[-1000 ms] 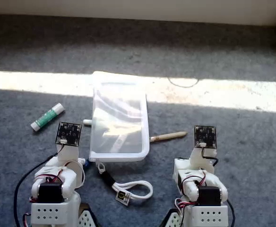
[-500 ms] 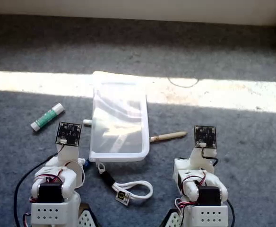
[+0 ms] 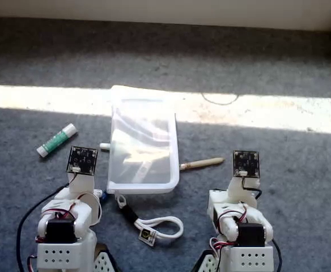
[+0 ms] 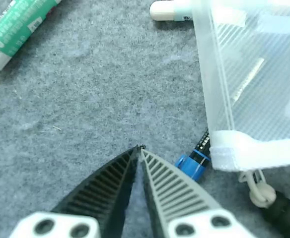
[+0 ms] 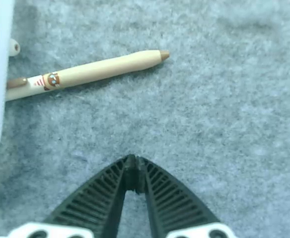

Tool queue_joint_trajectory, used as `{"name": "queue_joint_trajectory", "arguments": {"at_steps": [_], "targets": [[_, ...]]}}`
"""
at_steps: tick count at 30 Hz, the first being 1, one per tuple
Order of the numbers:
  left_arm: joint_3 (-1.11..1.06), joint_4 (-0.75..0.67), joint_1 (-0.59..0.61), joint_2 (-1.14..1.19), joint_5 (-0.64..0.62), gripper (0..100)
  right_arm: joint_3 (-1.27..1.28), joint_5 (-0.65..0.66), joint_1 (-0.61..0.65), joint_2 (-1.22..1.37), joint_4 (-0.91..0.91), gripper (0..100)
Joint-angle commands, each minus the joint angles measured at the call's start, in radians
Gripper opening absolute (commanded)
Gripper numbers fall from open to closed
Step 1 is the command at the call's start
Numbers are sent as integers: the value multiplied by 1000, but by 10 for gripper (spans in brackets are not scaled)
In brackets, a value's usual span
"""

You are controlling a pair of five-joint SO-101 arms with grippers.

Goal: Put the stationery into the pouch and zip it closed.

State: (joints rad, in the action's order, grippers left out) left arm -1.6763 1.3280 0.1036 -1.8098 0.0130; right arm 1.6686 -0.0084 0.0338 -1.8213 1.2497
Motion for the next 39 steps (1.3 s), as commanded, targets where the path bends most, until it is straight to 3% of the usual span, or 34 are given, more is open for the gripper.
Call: {"name": "queue_joint_trajectory", "arguments": {"at_steps": [1,18,22,39], "targets": [[-19,5,5,-7,-9,7,113,-6,-10,-15,2,4],[-19,5,5,-7,-9,7,113,-6,-7,-15,2,4],[-19,5,5,-7,-9,7,110,-6,-59,-15,-5,4],[-19,5,5,-7,-9,7,-417,-12,-48,-13,-25,4]]}}
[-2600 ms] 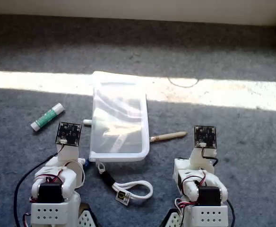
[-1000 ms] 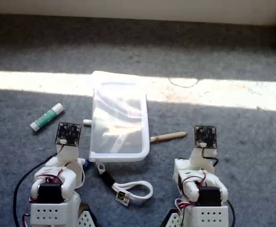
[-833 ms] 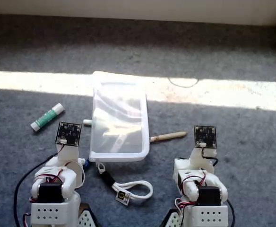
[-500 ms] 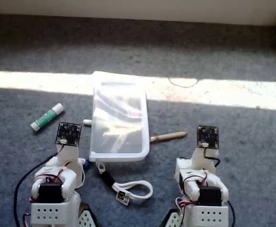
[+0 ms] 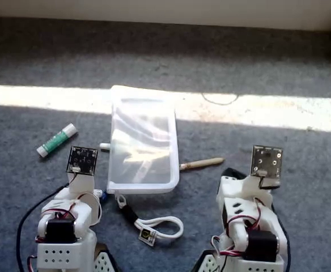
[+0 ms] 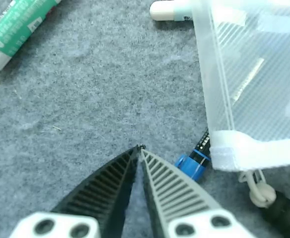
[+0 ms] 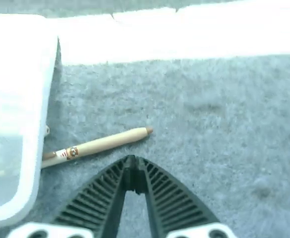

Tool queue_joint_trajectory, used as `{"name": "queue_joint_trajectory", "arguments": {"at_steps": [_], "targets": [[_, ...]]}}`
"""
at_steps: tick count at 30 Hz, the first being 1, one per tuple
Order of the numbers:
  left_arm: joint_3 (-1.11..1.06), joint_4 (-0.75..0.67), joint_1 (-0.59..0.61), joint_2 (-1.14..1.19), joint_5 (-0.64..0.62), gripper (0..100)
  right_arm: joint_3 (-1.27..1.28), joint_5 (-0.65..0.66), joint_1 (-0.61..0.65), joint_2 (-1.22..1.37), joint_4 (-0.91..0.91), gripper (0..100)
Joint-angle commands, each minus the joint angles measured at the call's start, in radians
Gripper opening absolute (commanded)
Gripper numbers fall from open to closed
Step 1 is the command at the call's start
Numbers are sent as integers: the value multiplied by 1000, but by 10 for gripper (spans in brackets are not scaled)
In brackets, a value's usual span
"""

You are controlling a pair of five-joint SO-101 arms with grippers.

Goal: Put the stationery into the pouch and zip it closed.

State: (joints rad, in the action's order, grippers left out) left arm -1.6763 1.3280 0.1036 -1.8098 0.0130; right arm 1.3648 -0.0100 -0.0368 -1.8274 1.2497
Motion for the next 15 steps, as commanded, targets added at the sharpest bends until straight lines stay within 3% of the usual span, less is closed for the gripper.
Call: {"name": "queue_joint_trajectory", "arguments": {"at_steps": [1,7,15], "targets": [[-19,5,5,-7,-9,7,-136,-11,39,-7,-10,4],[-19,5,5,-7,-9,7,-292,-103,217,39,87,4],[-19,5,5,-7,-9,7,-509,-167,464,398,153,4]]}}
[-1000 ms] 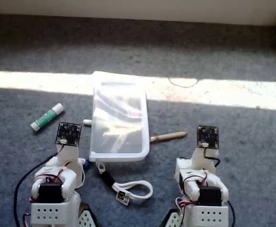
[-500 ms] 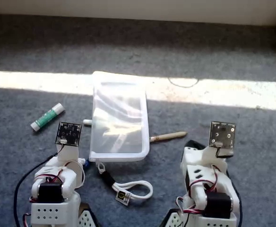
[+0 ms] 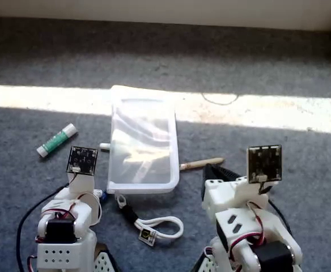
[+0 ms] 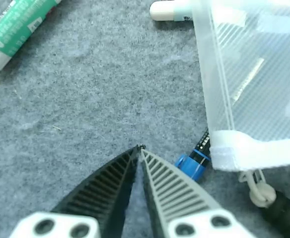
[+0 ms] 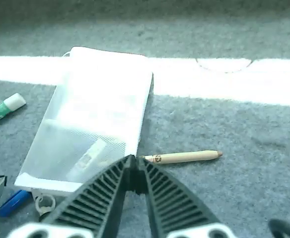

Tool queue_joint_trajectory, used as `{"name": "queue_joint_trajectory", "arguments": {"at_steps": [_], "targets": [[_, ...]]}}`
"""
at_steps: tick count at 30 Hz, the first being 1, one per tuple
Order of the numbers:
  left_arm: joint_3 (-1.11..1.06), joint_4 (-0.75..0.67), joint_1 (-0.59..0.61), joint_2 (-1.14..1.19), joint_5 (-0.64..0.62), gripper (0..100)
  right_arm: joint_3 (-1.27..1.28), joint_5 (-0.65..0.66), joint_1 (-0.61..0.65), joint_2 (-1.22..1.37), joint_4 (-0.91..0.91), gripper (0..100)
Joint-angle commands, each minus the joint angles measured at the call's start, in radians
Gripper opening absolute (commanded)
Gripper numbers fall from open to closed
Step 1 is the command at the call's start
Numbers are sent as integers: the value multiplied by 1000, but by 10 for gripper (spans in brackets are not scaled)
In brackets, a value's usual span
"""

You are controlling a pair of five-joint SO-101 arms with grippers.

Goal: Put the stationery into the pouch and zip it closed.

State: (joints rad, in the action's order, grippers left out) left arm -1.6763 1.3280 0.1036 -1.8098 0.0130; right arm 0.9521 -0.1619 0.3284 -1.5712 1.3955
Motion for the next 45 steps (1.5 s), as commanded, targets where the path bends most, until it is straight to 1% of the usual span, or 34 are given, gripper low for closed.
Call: {"name": "queue_joint_trajectory", "arguments": {"at_steps": [1,5,9,12,18,22,27,34,41,45], "targets": [[-19,5,5,-7,-9,7,-107,-15,139,180,2,4],[-19,5,5,-7,-9,7,-114,-18,329,260,-77,10],[-19,5,5,-7,-9,7,-51,-20,473,300,-165,108],[-19,5,5,-7,-9,7,31,-20,533,344,-248,160],[-19,5,5,-7,-9,7,254,-17,644,438,-486,160],[-19,5,5,-7,-9,7,341,-18,711,515,-535,160],[-19,5,5,-7,-9,7,326,-18,740,639,-541,162],[-19,5,5,-7,-9,7,291,-17,745,797,-619,162],[-19,5,5,-7,-9,7,291,-18,806,805,-641,160],[-19,5,5,-7,-9,7,295,-15,808,809,-641,159]]}}
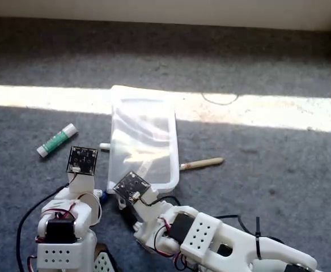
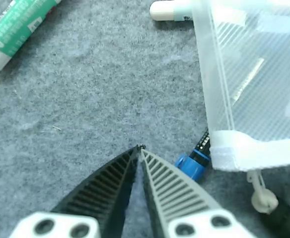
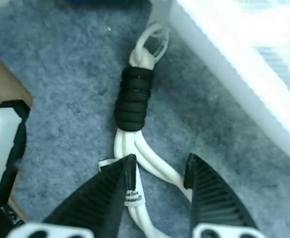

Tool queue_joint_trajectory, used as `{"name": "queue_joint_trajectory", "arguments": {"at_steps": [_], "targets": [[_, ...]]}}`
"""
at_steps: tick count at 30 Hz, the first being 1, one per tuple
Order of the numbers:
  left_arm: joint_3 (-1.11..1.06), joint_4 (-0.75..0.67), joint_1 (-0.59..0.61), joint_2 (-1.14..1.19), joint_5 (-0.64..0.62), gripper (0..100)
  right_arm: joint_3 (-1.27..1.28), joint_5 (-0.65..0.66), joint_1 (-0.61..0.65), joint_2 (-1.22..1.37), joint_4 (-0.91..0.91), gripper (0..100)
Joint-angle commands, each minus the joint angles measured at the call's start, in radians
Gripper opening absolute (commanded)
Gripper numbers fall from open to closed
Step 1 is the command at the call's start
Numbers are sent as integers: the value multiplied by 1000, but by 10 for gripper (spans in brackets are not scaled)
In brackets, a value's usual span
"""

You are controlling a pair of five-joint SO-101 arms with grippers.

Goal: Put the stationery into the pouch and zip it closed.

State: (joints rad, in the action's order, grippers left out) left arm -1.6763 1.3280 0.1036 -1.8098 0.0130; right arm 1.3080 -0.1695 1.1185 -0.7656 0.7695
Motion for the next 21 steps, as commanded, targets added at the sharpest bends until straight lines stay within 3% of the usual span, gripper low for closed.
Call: {"name": "queue_joint_trajectory", "arguments": {"at_steps": [1,9,16,21], "targets": [[-19,5,5,-7,-9,7,-58,-6,18,4,-15,159],[-19,5,5,-7,-9,7,-50,-6,15,5,-10,159],[-19,5,5,-7,-9,7,19,114,-82,5,-8,159],[-19,5,5,-7,-9,7,30,120,-131,5,-8,128]]}}
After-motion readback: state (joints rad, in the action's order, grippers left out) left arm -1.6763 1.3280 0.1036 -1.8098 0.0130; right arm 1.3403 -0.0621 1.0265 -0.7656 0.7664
